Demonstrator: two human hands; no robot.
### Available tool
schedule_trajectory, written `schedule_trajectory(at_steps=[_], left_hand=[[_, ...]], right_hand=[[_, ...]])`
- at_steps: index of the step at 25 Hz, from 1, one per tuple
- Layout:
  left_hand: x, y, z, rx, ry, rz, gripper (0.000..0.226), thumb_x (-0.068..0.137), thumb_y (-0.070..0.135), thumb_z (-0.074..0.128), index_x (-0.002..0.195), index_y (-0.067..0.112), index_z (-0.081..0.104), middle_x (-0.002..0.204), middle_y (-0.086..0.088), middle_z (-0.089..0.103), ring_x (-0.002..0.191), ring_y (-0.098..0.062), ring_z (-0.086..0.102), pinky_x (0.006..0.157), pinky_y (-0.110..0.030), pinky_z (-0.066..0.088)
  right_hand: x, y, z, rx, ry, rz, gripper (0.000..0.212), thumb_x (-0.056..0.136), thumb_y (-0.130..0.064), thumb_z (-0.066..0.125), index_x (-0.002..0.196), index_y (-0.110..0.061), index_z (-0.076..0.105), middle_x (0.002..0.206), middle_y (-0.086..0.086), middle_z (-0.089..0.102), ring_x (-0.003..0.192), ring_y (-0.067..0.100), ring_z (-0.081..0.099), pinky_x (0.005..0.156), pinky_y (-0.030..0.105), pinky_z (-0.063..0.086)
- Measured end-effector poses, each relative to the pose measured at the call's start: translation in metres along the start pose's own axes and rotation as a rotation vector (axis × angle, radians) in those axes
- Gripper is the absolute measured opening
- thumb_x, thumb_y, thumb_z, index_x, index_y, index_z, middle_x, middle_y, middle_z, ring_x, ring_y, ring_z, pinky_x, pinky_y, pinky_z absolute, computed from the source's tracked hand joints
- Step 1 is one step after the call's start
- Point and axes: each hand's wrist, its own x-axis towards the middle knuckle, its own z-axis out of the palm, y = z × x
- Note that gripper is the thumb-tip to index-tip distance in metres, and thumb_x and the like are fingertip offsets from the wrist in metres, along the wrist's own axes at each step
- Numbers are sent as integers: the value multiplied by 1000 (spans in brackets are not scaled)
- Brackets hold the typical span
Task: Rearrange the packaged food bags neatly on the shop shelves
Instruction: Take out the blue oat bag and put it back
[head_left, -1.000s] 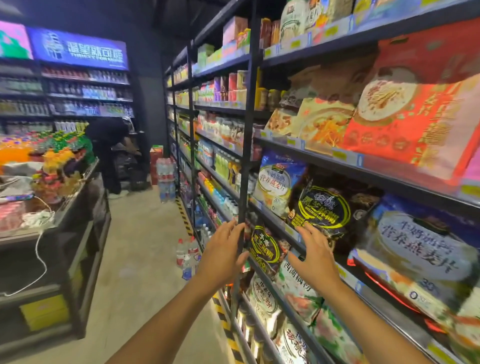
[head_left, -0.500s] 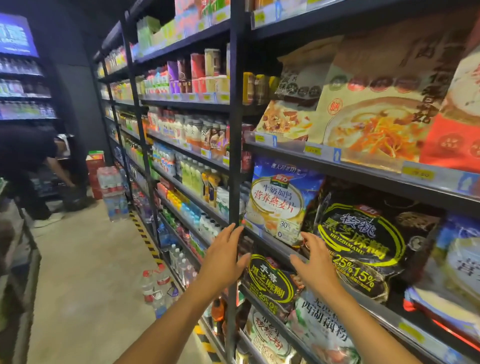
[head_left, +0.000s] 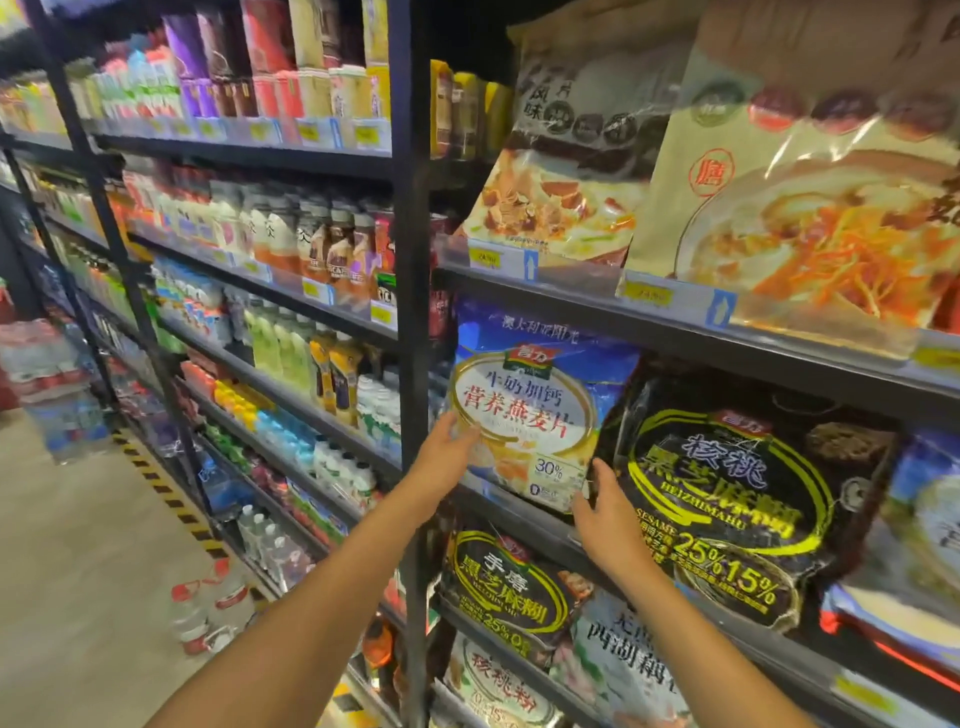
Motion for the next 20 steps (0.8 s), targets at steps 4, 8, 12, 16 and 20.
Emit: schedule_trajectory(at_steps=[4, 8, 12, 16, 20], left_hand=[[56, 9, 11, -71, 116, -6, 62, 111, 34, 43, 165, 18, 18, 168, -7, 32, 152, -31, 36, 119, -42, 35], [99, -3, 15, -20, 156, -35, 53, 111, 38, 40, 158, 14, 36, 155, -13, 49, 143, -36, 47, 114, -45, 41], [117, -12, 15, 33, 143, 2, 44, 110, 42, 41, 140, 14, 55, 131, -11, 65, 125, -33, 60, 102, -41, 48], [130, -13, 11, 71, 147, -4, 53, 107, 52, 41, 145, 15, 46, 139, -16, 60, 127, -37, 57, 107, -47, 48], [141, -3, 8, 56, 116, -53, 78, 101, 62, 46, 163, 20, 25, 164, -13, 39, 146, -38, 42, 120, -53, 37]], right_hand=[[30, -6, 4, 16, 19, 68, 49, 105, -18, 53, 151, -14, 38, 139, 8, 63, 119, 31, 64, 82, 28, 42], [48, -7, 10, -29, 85, 132, 24, 105, -20, 53, 127, -10, 51, 128, 13, 68, 116, 33, 64, 79, 35, 48], [54, -8, 12, -41, 120, 130, 22, 104, -22, 56, 124, -11, 56, 127, 10, 70, 116, 30, 66, 86, 38, 54], [51, -15, 8, -19, 143, 120, 19, 105, -22, 57, 122, -13, 60, 126, 3, 72, 112, 21, 69, 61, 14, 45], [63, -23, 1, -31, 183, 163, 22, 104, -26, 58, 115, -8, 65, 118, 8, 73, 100, 21, 68, 57, 19, 45]])
